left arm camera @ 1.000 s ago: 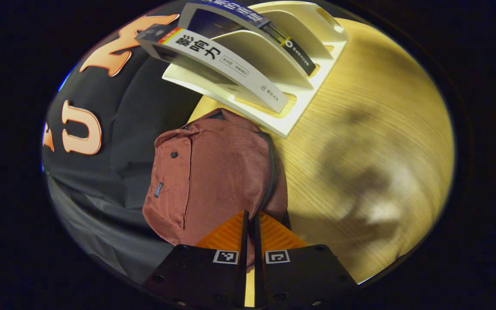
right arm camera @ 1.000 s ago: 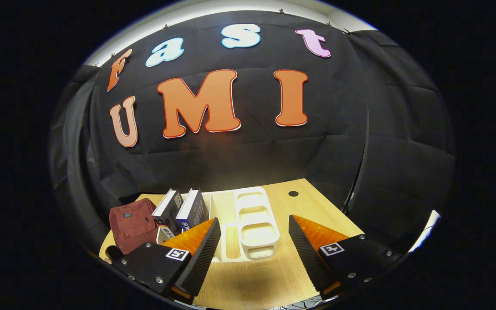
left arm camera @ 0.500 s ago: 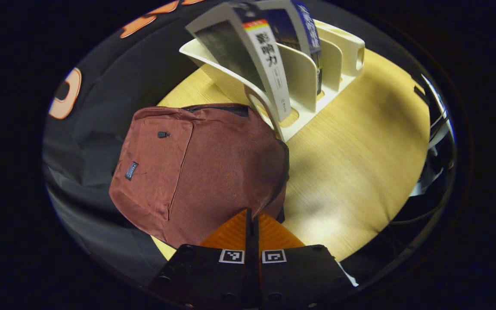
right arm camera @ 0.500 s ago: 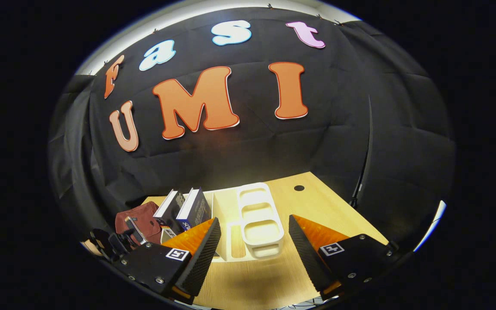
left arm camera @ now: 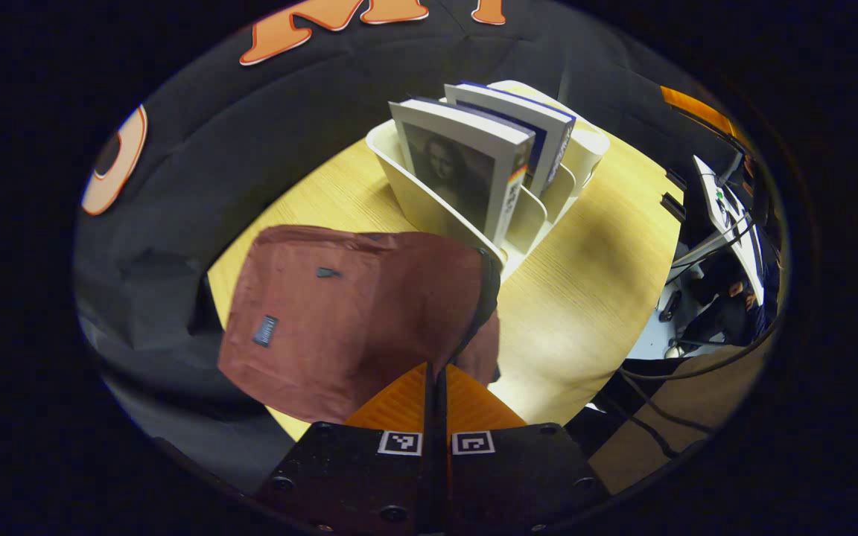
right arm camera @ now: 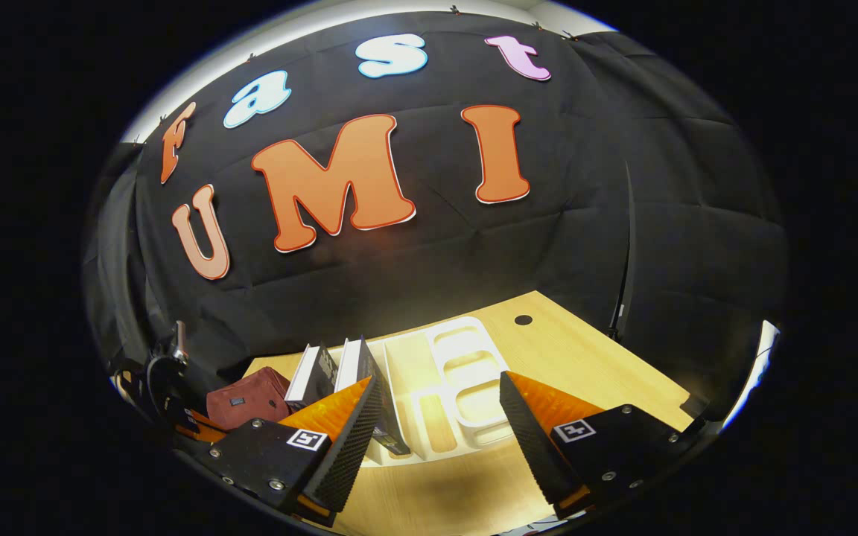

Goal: Open the schoolbag, grab two books from the bookshelf and put them into the schoolbag.

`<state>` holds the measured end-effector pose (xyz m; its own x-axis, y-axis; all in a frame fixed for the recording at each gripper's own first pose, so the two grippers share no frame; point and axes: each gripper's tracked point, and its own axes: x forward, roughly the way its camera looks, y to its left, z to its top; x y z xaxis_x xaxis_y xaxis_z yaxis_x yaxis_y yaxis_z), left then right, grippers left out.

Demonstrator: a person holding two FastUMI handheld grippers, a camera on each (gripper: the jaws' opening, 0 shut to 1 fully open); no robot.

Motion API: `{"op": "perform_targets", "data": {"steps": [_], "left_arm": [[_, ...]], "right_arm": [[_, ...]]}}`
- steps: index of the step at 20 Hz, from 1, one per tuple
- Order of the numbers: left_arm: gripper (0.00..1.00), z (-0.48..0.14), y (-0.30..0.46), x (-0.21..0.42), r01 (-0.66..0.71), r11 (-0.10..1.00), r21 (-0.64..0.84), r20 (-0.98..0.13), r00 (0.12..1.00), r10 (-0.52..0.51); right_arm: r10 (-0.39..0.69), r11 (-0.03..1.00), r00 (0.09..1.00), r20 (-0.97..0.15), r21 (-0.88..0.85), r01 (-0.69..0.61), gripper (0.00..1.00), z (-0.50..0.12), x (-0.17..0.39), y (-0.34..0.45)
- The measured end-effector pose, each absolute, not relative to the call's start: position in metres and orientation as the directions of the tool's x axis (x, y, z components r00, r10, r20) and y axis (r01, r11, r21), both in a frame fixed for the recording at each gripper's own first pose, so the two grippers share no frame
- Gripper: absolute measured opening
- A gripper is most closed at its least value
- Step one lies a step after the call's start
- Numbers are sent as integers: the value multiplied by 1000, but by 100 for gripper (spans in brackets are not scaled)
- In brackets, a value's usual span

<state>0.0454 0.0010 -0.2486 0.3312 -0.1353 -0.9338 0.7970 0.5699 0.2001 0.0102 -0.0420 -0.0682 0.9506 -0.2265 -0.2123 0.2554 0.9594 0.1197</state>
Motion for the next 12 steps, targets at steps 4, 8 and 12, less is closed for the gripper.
{"op": "perform_targets", "data": {"steps": [4,8,12], "left_arm": [[0,-201,18,93,816,513,267,-905,396,-159],[1,-162,32,138,803,479,355,-858,484,-175],[1,-153,45,156,798,485,359,-842,501,-200]], "right_arm": [[-240,953,949,-203,135,270,94,-69,11,-11],[-263,952,942,-210,100,288,94,-73,7,12],[-255,958,934,-250,67,280,94,-73,4,33]]}}
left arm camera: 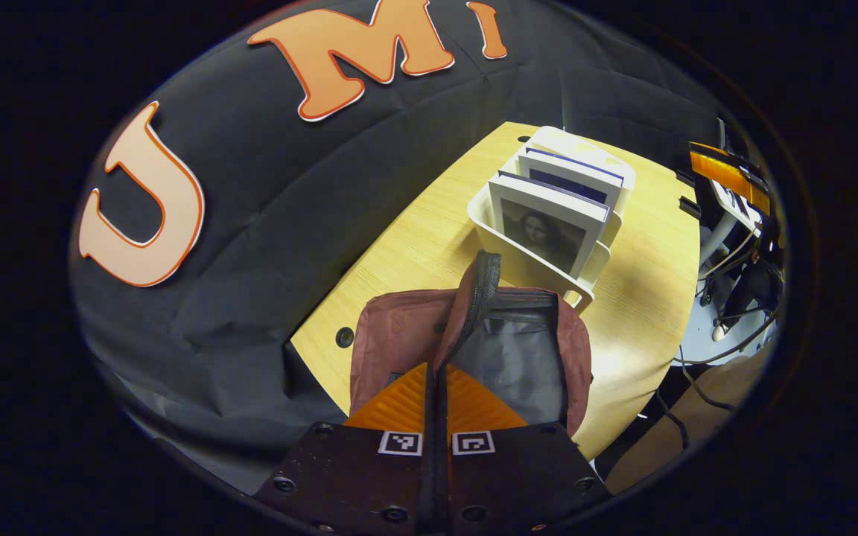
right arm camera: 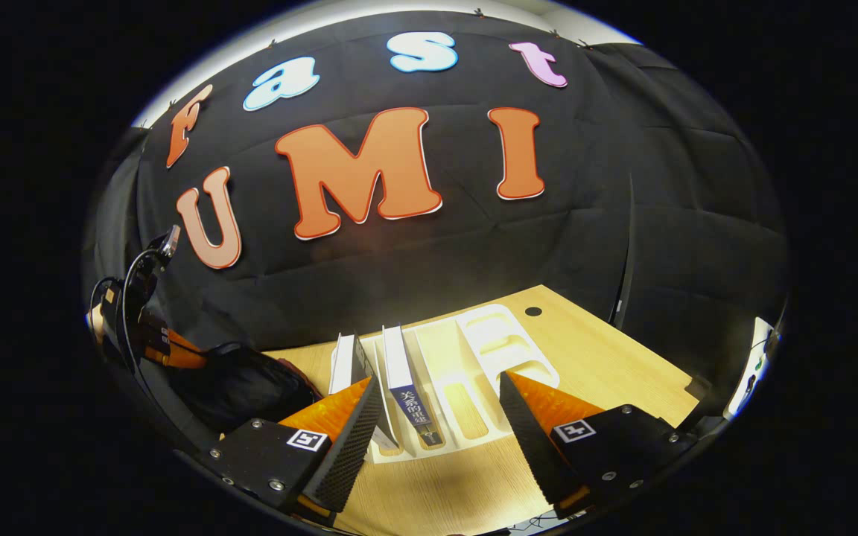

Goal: Open the schoolbag, grab two books from the bookshelf and put them into the schoolbag.

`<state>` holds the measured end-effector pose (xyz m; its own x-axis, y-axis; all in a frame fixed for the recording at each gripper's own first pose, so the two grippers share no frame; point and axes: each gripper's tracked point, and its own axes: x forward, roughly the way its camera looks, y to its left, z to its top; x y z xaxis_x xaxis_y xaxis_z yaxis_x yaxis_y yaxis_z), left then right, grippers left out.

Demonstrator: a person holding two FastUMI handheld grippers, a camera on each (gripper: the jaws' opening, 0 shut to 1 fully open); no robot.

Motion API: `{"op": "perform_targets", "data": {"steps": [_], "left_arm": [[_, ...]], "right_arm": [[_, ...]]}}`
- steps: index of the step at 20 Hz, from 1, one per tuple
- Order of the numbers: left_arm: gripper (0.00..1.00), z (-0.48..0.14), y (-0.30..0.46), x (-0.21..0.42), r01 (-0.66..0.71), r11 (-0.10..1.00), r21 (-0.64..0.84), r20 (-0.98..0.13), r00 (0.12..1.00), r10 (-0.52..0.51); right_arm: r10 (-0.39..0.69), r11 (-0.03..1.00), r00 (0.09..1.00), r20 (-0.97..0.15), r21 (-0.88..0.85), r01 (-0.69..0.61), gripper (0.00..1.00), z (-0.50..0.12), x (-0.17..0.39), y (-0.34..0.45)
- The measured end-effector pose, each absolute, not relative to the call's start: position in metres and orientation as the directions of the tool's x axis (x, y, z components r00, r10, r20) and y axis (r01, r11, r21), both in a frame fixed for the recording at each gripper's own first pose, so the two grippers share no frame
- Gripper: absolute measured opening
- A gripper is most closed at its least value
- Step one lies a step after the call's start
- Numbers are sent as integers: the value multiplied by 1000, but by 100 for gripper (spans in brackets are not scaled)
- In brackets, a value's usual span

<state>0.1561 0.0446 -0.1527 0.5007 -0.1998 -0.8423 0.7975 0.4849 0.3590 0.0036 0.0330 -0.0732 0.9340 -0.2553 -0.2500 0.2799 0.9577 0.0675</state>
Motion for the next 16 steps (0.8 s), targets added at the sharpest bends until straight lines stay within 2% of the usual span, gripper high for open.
{"op": "perform_targets", "data": {"steps": [4,6,9,12,16], "left_arm": [[0,-158,44,156,808,494,320,-844,481,-239],[0,-162,45,156,808,506,302,-842,475,-255],[1,-166,49,155,806,521,281,-841,468,-271],[0,-172,53,153,799,541,261,-838,466,-284],[0,-175,55,151,799,550,242,-842,455,-291]], "right_arm": [[-186,979,937,-297,25,203,94,-49,13,62],[-103,992,946,-307,43,122,94,-21,26,87],[19,998,920,-392,57,4,94,13,48,119],[-52,991,872,-486,-133,-15,94,16,88,118],[13,990,738,-675,-92,-102,94,-21,128,154]]}}
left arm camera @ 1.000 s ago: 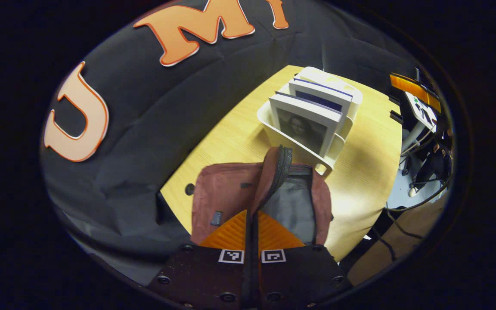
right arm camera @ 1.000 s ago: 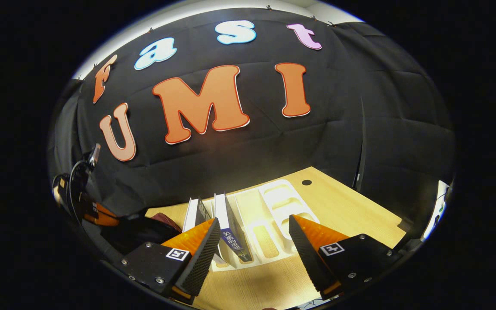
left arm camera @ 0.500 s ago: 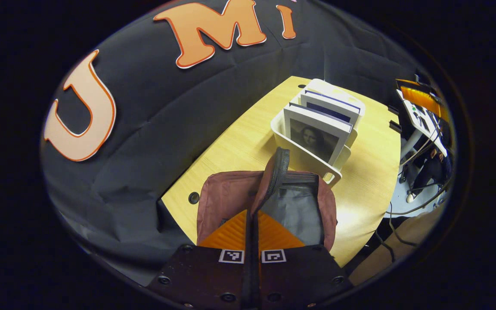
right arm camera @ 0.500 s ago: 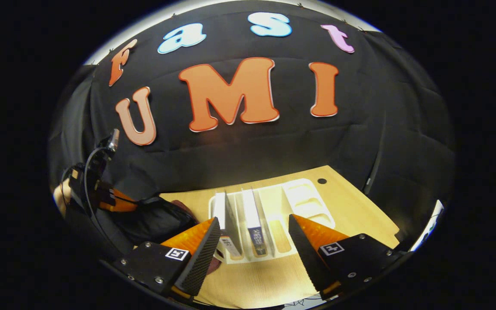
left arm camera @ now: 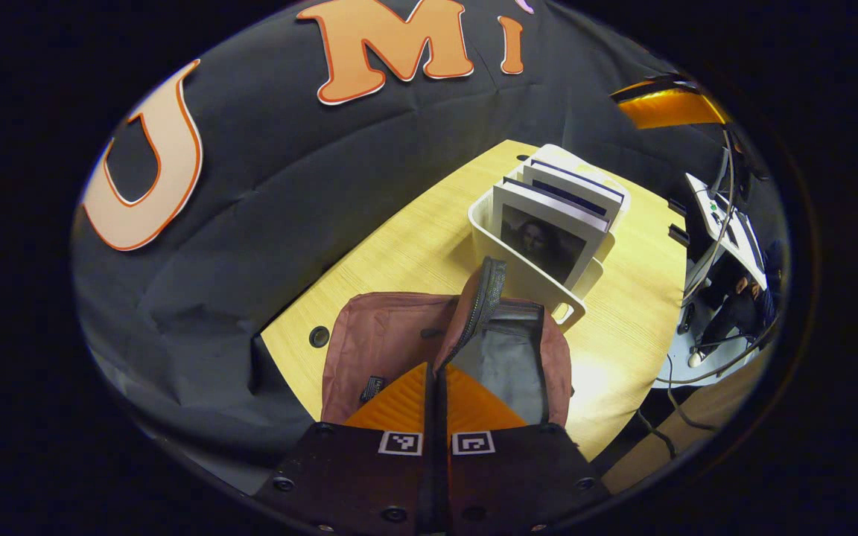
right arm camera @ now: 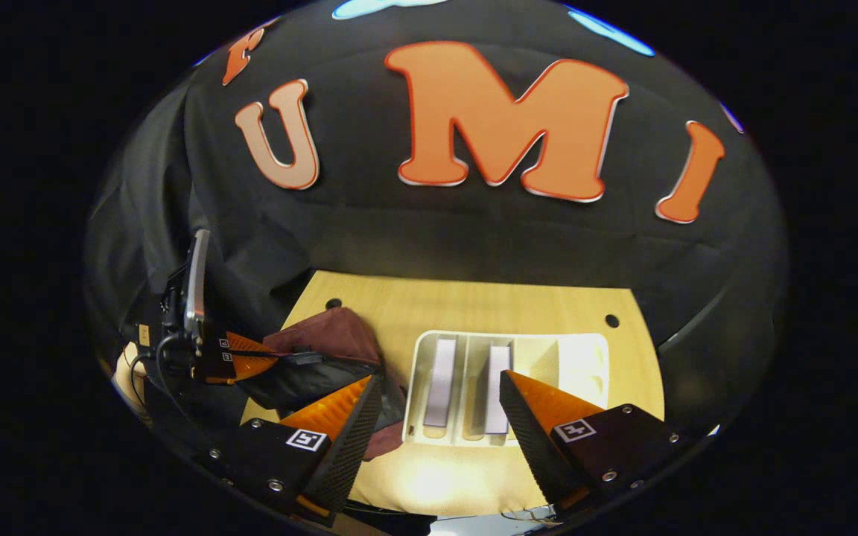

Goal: Open the schoolbag, grab two books from the bookshelf and put them into the schoolbag.

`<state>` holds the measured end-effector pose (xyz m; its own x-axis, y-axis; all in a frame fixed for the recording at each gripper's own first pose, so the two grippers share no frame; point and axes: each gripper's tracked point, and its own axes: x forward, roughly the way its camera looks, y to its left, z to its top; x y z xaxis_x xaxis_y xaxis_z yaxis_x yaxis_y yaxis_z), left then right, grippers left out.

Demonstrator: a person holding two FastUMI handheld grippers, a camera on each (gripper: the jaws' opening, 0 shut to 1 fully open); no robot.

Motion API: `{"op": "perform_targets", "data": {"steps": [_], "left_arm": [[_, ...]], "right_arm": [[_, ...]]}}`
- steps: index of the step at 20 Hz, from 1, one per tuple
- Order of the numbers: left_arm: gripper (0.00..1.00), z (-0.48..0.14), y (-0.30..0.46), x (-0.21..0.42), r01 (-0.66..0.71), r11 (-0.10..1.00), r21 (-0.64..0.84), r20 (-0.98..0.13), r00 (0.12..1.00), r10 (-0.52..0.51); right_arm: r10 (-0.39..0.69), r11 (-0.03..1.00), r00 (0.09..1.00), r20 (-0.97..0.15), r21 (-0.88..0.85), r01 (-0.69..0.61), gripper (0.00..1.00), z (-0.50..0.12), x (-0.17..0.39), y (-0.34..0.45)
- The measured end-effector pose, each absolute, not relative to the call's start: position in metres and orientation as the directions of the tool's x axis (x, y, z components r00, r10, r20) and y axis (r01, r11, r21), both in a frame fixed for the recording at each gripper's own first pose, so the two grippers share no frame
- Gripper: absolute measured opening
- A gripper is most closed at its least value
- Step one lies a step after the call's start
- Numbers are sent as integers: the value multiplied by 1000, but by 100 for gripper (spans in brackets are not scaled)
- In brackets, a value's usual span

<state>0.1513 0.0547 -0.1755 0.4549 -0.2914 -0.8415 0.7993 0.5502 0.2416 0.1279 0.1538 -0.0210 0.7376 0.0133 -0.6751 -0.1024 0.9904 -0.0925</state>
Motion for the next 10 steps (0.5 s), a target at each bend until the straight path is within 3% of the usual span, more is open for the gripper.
{"op": "perform_targets", "data": {"steps": [5,10], "left_arm": [[0,-182,54,153,801,559,213,-851,433,-296],[1,-193,58,150,797,581,167,-862,405,-307]], "right_arm": [[-34,990,566,-824,-106,-94,95,-78,165,147],[-75,988,434,-898,-125,-87,96,-130,185,145]]}}
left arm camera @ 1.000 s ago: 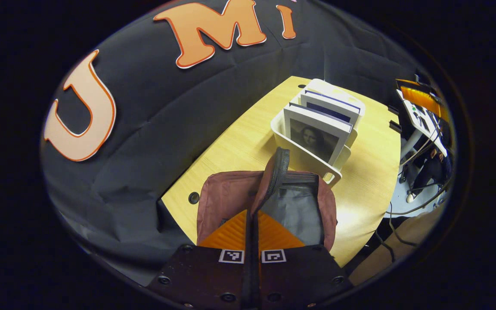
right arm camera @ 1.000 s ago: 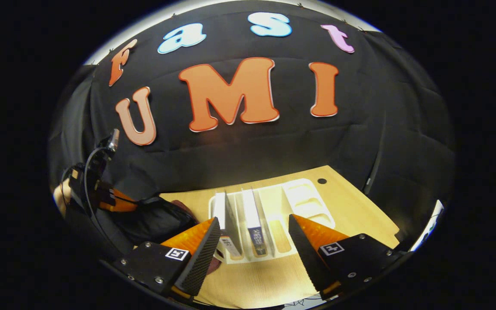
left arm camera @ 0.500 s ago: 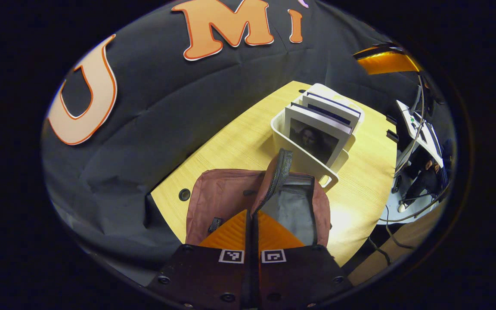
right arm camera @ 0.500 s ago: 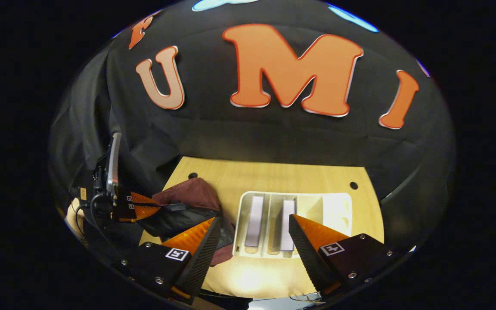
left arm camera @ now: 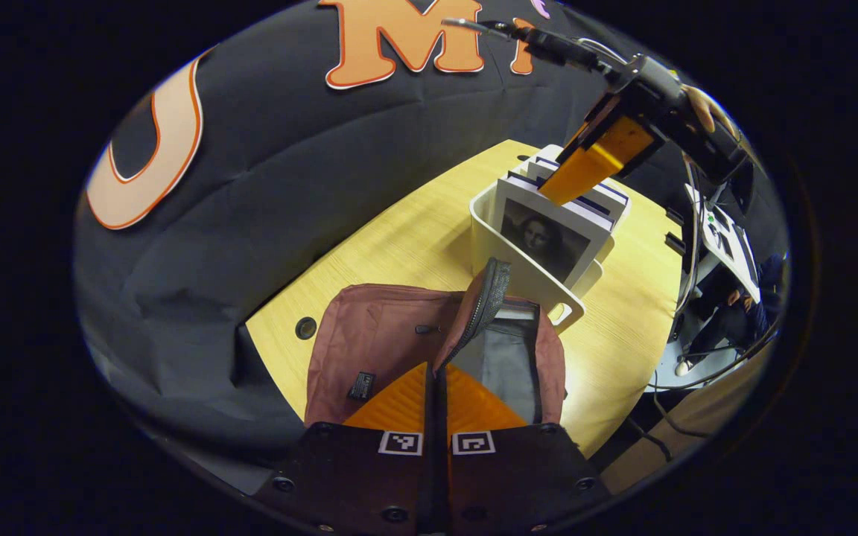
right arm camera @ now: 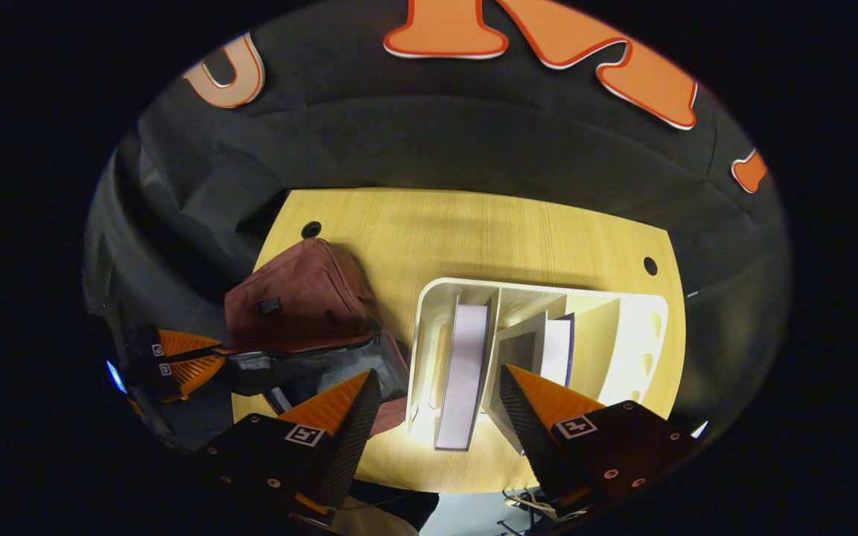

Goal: Open the schoolbag, grab two books from the bookshelf and put them into the schoolbag.

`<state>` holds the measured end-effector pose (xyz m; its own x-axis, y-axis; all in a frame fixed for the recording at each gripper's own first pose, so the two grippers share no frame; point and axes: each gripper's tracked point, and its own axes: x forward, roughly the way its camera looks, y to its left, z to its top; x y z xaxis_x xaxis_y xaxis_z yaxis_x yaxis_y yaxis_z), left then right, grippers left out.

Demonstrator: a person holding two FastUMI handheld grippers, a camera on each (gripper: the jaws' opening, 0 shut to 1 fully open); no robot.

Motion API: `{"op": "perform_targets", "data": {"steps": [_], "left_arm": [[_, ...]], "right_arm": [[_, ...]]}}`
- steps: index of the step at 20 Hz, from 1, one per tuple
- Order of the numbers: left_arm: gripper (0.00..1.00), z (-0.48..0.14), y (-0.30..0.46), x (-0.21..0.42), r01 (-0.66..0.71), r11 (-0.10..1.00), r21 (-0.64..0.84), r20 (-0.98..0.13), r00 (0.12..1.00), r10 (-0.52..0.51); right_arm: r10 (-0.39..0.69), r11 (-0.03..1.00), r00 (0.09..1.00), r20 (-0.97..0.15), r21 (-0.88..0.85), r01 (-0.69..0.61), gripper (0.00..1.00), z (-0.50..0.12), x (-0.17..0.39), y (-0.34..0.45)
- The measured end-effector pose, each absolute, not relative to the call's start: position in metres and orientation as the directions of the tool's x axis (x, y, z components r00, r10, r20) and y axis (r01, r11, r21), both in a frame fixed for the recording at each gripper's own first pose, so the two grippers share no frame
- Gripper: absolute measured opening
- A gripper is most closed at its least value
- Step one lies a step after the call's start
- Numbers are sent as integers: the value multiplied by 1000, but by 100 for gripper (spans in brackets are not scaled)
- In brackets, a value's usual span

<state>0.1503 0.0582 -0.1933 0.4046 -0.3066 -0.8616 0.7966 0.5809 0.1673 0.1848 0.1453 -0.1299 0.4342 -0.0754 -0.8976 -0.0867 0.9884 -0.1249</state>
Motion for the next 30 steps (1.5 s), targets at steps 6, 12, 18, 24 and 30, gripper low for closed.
{"op": "perform_targets", "data": {"steps": [6,12,18,24,30], "left_arm": [[1,-197,61,156,795,583,168,-867,400,-296],[0,-198,60,155,797,582,164,-873,392,-290],[1,-200,58,153,797,581,165,-876,389,-285],[1,-201,60,148,795,582,171,-877,392,-279],[1,-196,59,151,788,589,181,-868,410,-281]], "right_arm": [[-125,987,313,-941,-150,-57,96,-176,192,129],[-145,987,284,-948,-159,-26,57,-190,193,118],[-121,992,297,-947,-128,-5,36,-183,192,119],[-121,991,399,-909,-130,3,34,-121,181,120],[28,1000,545,-838,29,-7,34,-19,134,136]]}}
